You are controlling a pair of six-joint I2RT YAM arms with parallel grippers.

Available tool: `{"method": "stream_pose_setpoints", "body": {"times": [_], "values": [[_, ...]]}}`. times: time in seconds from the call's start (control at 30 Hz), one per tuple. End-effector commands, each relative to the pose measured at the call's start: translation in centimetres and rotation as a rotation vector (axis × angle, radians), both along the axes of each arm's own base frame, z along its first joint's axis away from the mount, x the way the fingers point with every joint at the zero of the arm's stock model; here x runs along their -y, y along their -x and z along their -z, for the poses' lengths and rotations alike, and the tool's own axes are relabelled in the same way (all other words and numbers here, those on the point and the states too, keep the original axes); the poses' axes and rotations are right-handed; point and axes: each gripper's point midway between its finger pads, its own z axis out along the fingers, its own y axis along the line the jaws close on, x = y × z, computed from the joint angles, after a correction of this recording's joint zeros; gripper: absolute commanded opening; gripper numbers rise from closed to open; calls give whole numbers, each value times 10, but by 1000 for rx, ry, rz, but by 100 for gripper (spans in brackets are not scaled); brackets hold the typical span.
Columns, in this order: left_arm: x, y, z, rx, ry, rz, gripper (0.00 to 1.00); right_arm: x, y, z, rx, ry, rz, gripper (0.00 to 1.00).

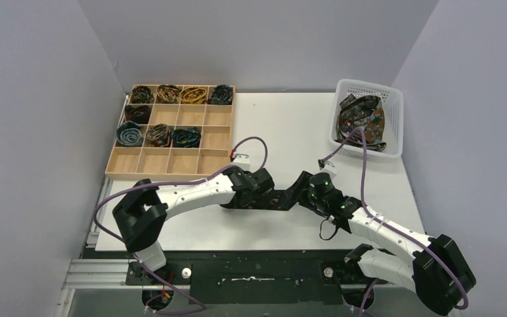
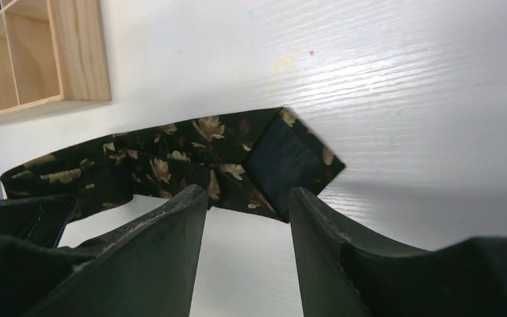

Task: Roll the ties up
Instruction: Roll the tie at the center of the board.

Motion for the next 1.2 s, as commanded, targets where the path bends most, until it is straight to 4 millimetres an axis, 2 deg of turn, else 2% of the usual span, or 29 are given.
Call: {"method": "stream_pose_setpoints", "body": {"times": [0.0, 0.17, 0.3, 0.43, 0.6, 0.77, 0.9, 0.97, 1.03, 1.13, 1.17], "values": [[14, -5, -10, 49, -56, -6, 38, 19, -7, -3, 15, -13, 77, 50], [43, -10, -3, 38, -39, 11, 40, 29, -6, 1, -13, -41, 85, 50], [66, -11, 11, -1, 25, 35, 44, 34, -5, 5, -33, -48, 84, 50], [83, -10, 21, -32, 79, 55, 50, 36, -4, 7, -43, -57, 74, 50], [114, -13, 20, -49, 194, 106, 62, 34, -3, 6, -46, -81, 56, 50], [141, -19, 11, -56, 318, 166, 65, 29, -3, 3, -38, -97, 15, 53], [142, -21, -10, -34, 378, 174, 68, 23, -6, -7, 27, -109, -50, 57], [138, -22, -27, -2, 421, 174, 71, 14, -12, -20, 109, -132, -111, 61], [132, -23, -50, 41, 486, 177, 76, 7, -15, -29, 163, -143, -162, 65], [116, -23, -69, 78, 575, 174, 81, 1, -23, -40, 199, -128, -210, 68], [107, -23, -70, 81, 597, 165, 82, -2, -24, -43, 208, -123, -235, 69]]}}
